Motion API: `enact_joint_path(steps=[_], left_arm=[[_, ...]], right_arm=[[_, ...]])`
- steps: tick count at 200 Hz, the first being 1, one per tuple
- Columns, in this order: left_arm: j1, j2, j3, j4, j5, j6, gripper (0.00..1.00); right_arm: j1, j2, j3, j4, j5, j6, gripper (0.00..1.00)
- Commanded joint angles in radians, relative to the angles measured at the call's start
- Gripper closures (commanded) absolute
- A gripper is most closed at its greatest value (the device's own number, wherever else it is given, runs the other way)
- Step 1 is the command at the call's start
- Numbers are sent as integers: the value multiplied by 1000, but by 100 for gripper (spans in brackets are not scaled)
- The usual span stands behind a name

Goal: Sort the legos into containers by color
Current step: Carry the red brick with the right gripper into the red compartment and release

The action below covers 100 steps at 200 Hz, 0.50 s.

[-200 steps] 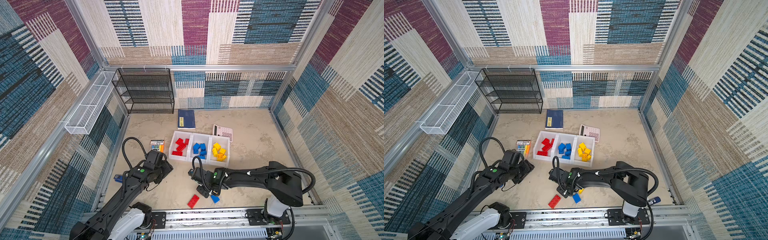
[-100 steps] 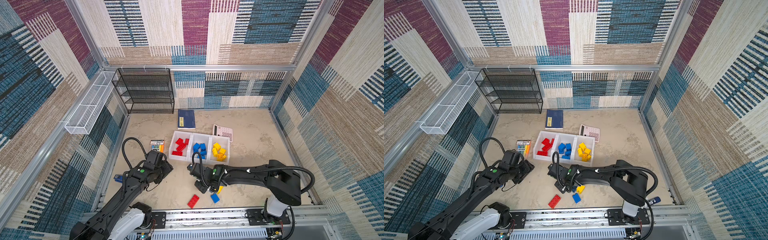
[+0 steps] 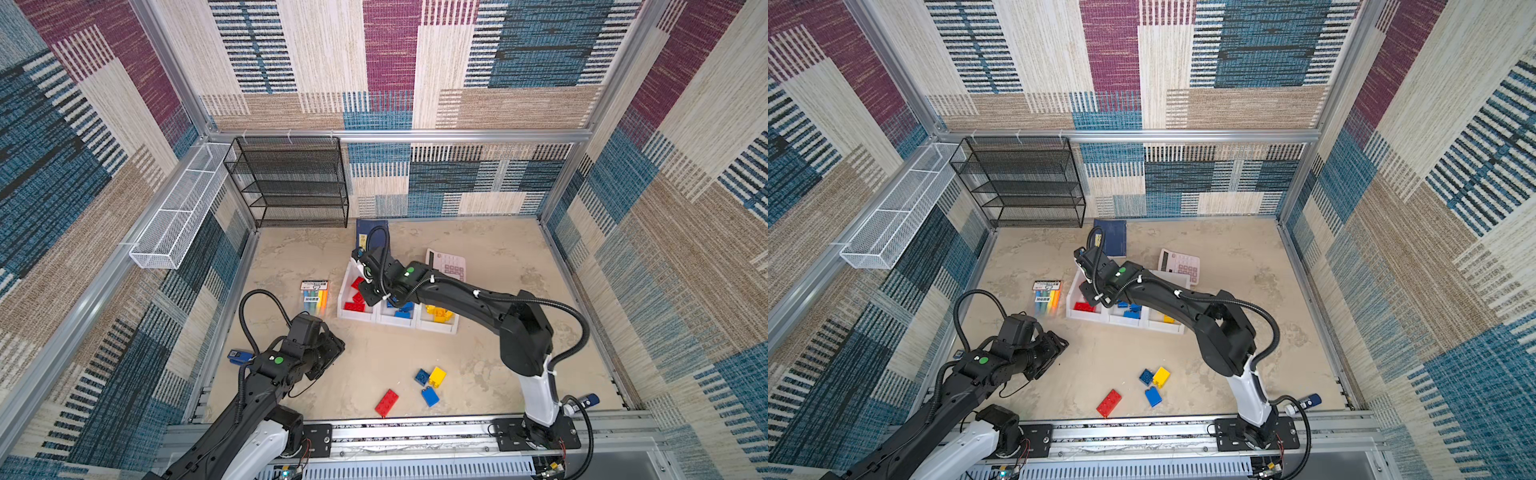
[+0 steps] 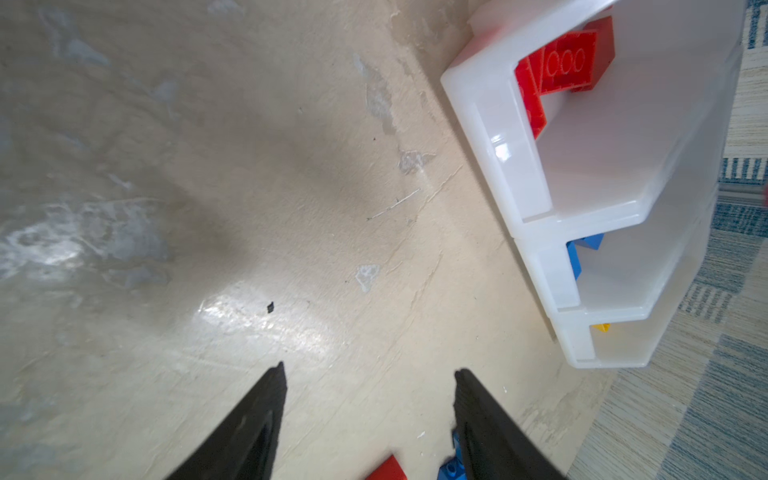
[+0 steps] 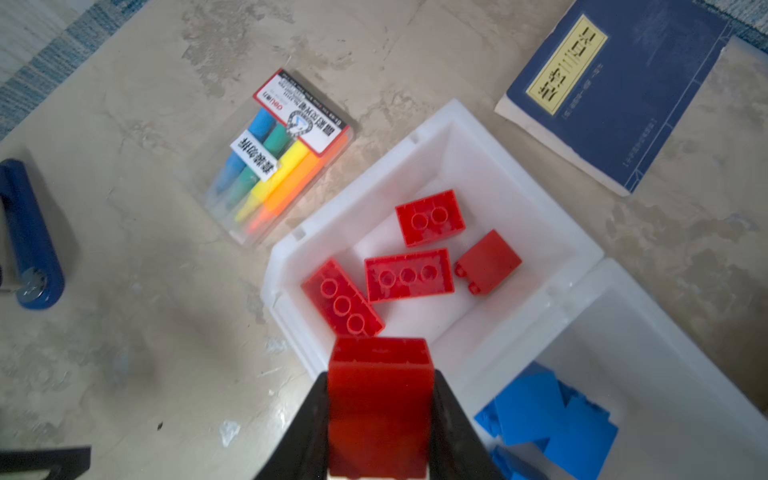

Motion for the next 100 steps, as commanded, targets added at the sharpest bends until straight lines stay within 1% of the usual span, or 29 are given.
enact_joint_path(steps=[1, 12, 20, 32, 37, 56, 100], left_arm=[[2, -14, -15, -9, 19, -20, 33], [1, -14, -16, -11, 30, -15, 33], [1, -13, -18, -11, 38, -9, 33], [1, -11, -24, -11, 48, -1, 33], [2, -11, -26, -10, 51, 1, 33], [2, -10, -36, -3, 55, 9, 33], [1, -4, -47, 27, 73, 12, 33]], right_arm=[[-5, 95, 130, -87, 14, 17, 65], [-5, 134, 179, -117, 18, 34, 61], [-5, 151, 194, -124, 15, 44, 52], [-5, 153, 195, -114, 1, 56, 35], [-5, 150, 194, -109, 0, 62, 31], [-5, 141, 191, -106, -1, 69, 28], [-6, 102, 173, -114, -6, 86, 27]])
